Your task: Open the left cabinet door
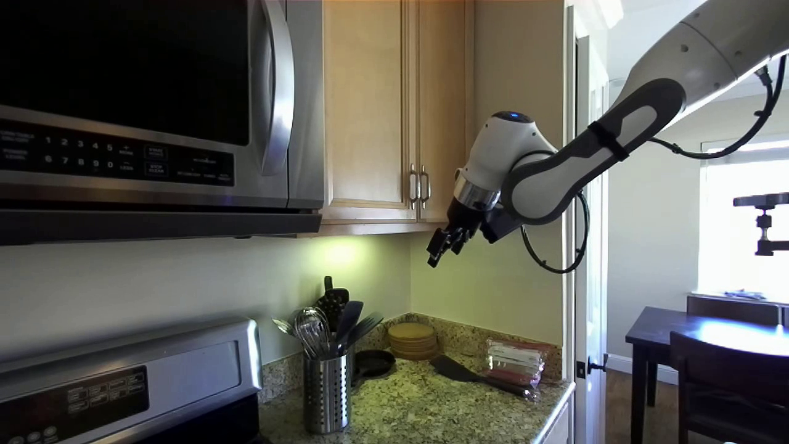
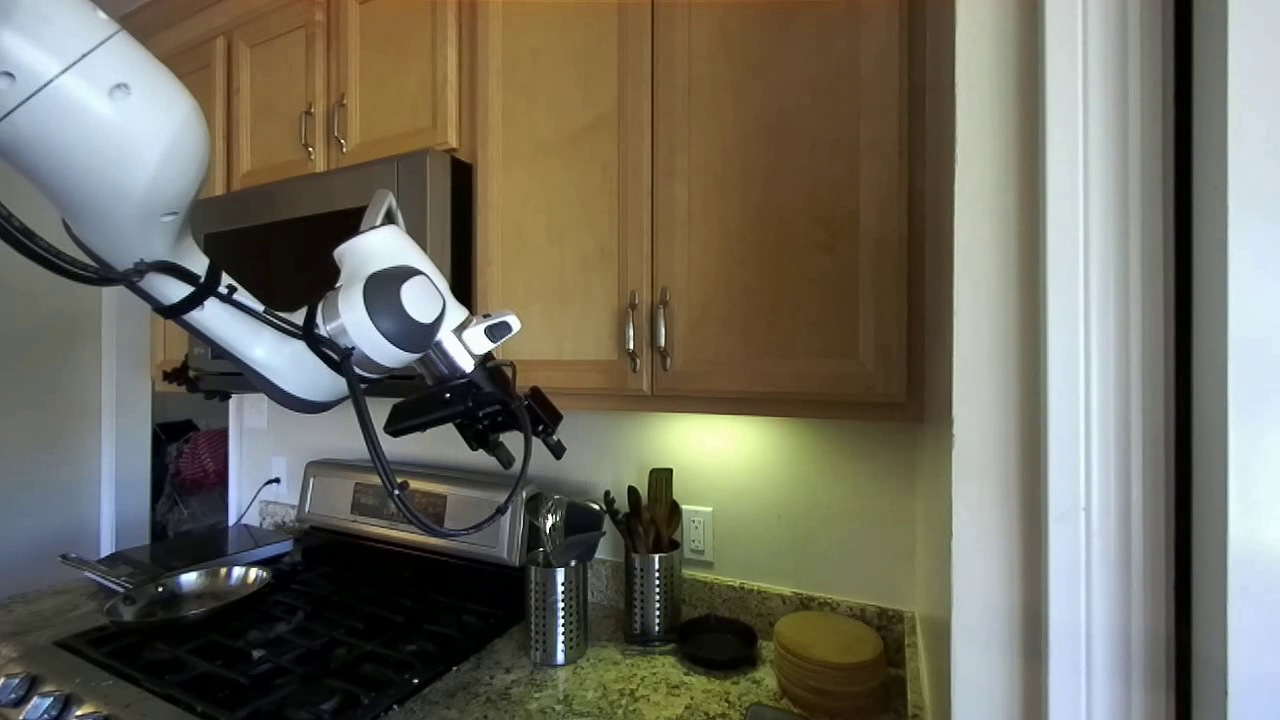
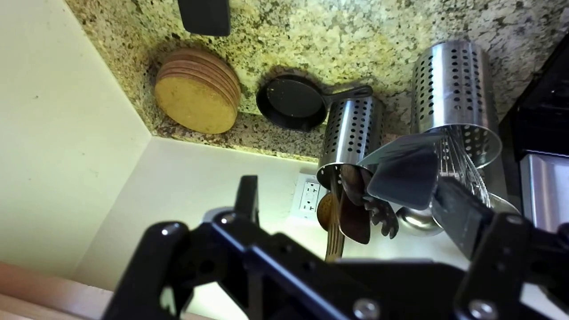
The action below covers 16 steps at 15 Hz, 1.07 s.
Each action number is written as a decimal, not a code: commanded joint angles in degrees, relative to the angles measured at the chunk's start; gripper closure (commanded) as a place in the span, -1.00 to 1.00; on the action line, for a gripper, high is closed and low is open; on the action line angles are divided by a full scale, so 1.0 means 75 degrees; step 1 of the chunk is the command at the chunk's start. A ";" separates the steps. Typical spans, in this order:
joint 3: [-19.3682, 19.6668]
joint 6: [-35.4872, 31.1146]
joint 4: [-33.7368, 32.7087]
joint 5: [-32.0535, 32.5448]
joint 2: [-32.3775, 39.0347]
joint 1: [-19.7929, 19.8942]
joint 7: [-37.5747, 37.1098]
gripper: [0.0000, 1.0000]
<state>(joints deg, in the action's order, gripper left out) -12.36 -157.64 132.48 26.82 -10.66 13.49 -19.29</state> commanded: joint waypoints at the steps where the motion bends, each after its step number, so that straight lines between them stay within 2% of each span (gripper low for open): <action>1: -0.0003 0.0007 -0.0123 0.0110 0.0062 0.0085 -0.0110 -1.00; 5: 0.0001 -0.0013 -0.0840 0.0530 0.0317 0.0422 -0.0411 -1.00; 8: 0.0022 -0.0071 -0.1514 0.0509 0.0540 0.0576 -0.0496 -1.00; 16: 0.0120 0.0022 -0.3091 0.0328 0.1196 0.0641 -0.0763 -1.00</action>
<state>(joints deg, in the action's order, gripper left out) -11.72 -157.62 113.72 28.36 -4.48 17.54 -22.89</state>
